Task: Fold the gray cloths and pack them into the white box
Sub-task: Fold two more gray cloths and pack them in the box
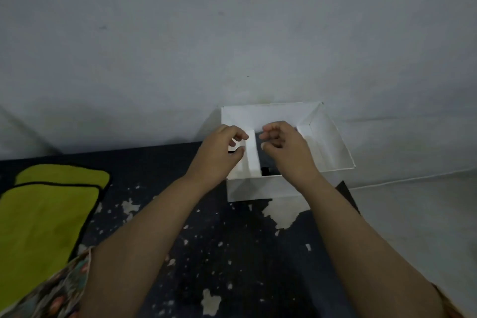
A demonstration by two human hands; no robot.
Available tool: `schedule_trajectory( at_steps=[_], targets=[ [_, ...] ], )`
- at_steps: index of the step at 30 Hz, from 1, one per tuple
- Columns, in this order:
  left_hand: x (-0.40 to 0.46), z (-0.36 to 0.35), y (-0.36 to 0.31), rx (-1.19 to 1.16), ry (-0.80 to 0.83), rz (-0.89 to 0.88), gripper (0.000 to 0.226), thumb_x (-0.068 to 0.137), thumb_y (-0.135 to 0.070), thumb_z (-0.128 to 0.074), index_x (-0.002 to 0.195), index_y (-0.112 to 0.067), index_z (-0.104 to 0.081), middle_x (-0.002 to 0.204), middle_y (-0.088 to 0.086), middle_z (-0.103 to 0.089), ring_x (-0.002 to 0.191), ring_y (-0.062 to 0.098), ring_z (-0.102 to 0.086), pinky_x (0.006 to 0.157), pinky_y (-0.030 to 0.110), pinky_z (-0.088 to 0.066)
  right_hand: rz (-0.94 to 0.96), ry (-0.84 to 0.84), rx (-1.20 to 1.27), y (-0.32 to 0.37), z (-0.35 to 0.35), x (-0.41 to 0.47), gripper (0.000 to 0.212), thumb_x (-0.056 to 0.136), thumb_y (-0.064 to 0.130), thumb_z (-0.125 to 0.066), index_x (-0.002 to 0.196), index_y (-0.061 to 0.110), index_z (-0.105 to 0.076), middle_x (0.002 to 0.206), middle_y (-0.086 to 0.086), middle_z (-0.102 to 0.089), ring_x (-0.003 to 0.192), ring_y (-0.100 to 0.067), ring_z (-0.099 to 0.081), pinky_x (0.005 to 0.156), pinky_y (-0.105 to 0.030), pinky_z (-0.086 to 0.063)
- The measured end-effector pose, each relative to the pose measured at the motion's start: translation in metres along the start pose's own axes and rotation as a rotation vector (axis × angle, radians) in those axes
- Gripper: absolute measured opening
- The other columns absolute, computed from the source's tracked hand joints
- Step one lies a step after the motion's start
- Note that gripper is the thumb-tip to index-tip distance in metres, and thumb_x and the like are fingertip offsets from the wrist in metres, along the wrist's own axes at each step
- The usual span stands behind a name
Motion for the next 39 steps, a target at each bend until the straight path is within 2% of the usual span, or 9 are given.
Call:
schedule_trajectory(
  at_steps=[5, 9, 13, 16, 21, 27, 32, 35, 39],
  targets=[
    [-0.054, 0.069, 0.024, 0.037, -0.023, -0.035, 0.02, 0.084, -0.014, -0.062, 0.101, -0.025, -0.06, 0.098, -0.007, -0.055, 0.082, -0.001, -0.05, 0.07, 0.004, -0.037, 0.017, 0.017, 0.072, 0.041, -0.072, -0.034, 0.025, 0.082, 0.001, -0.059, 0.098, 0.019, -0.058, 0.091, -0.002, -0.067, 0.082, -0.015, -0.062, 0.074, -0.024, -0.051],
    [-0.115, 0.138, 0.069, 0.152, -0.054, -0.026, 0.019, 0.084, -0.012, -0.062, 0.102, -0.019, -0.061, 0.099, -0.001, -0.058, 0.087, 0.009, -0.053, 0.073, 0.017, -0.039, 0.016, 0.121, 0.104, 0.068, -0.173, -0.072, 0.026, 0.085, 0.004, -0.06, 0.093, 0.028, -0.057, 0.092, 0.0, -0.066, 0.088, -0.016, -0.062, 0.08, -0.032, -0.053],
    [-0.182, 0.2, 0.13, 0.278, -0.077, 0.028, 0.018, 0.083, -0.012, -0.062, 0.101, -0.018, -0.062, 0.096, 0.001, -0.059, 0.089, 0.014, -0.054, 0.071, 0.022, -0.039, 0.025, 0.212, 0.121, 0.088, -0.278, -0.113, 0.024, 0.083, 0.0, -0.06, 0.096, 0.02, -0.059, 0.088, 0.002, -0.065, 0.082, -0.01, -0.061, 0.075, -0.027, -0.052],
    [-0.226, 0.233, 0.172, 0.34, -0.062, 0.076, 0.018, 0.084, -0.013, -0.061, 0.101, -0.019, -0.062, 0.098, 0.0, -0.062, 0.092, 0.015, -0.056, 0.075, 0.029, -0.044, 0.016, 0.246, 0.138, 0.09, -0.342, -0.144, 0.022, 0.082, -0.006, -0.057, 0.094, 0.011, -0.06, 0.089, -0.006, -0.063, 0.083, -0.015, -0.059, 0.076, -0.027, -0.049],
    [-0.287, 0.257, 0.236, 0.411, 0.028, 0.163, 0.019, 0.087, -0.013, -0.057, 0.105, -0.02, -0.062, 0.1, 0.001, -0.062, 0.097, 0.016, -0.056, 0.079, 0.03, -0.045, -0.039, 0.38, 0.012, 0.066, -0.422, -0.189, 0.017, 0.087, -0.001, -0.055, 0.095, 0.013, -0.061, 0.096, -0.004, -0.063, 0.091, -0.015, -0.058, 0.075, -0.022, -0.046],
    [-0.341, 0.233, 0.296, 0.437, 0.257, 0.274, 0.024, 0.094, -0.013, -0.044, 0.112, -0.015, -0.059, 0.109, 0.009, -0.061, 0.103, 0.025, -0.054, 0.082, 0.037, -0.045, -0.005, 0.584, -0.352, 0.021, -0.475, -0.226, 0.026, 0.089, 0.008, -0.057, 0.115, 0.011, -0.06, 0.116, -0.006, -0.062, 0.096, -0.015, -0.057, 0.075, -0.018, -0.04],
    [-0.376, 0.202, 0.327, 0.452, 0.439, 0.293, 0.032, 0.092, -0.014, -0.044, 0.121, -0.014, -0.056, 0.124, 0.01, -0.054, 0.115, 0.026, -0.049, 0.089, 0.039, -0.044, 0.113, 0.689, -0.606, -0.013, -0.488, -0.25, 0.036, 0.088, 0.019, -0.058, 0.124, 0.013, -0.054, 0.126, -0.005, -0.054, 0.117, -0.019, -0.048, 0.093, -0.022, -0.037],
    [-0.388, 0.195, 0.336, 0.496, 0.447, 0.236, 0.037, 0.093, -0.021, -0.047, 0.13, -0.018, -0.05, 0.133, 0.008, -0.046, 0.121, 0.024, -0.045, 0.09, 0.041, -0.046, 0.126, 0.656, -0.607, -0.017, -0.485, -0.247, 0.042, 0.085, 0.028, -0.065, 0.124, 0.017, -0.055, 0.126, -0.001, -0.055, 0.116, -0.016, -0.048, 0.092, -0.023, -0.039],
    [-0.383, 0.197, 0.34, 0.495, 0.399, 0.185, 0.036, 0.089, -0.027, -0.054, 0.125, -0.019, -0.053, 0.13, 0.005, -0.049, 0.119, 0.023, -0.047, 0.085, 0.036, -0.047, 0.194, 0.668, -0.687, -0.014, -0.487, -0.246, 0.046, 0.082, 0.033, -0.067, 0.124, 0.019, -0.054, 0.126, 0.001, -0.054, 0.117, -0.015, -0.048, 0.093, -0.027, -0.043]
  ],
)
Point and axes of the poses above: each hand's wrist, its own x-axis towards the middle knuckle, its own z-axis out of the back of the hand, y = z × x, the point moved 6 cm from there along x, towards the middle knuckle
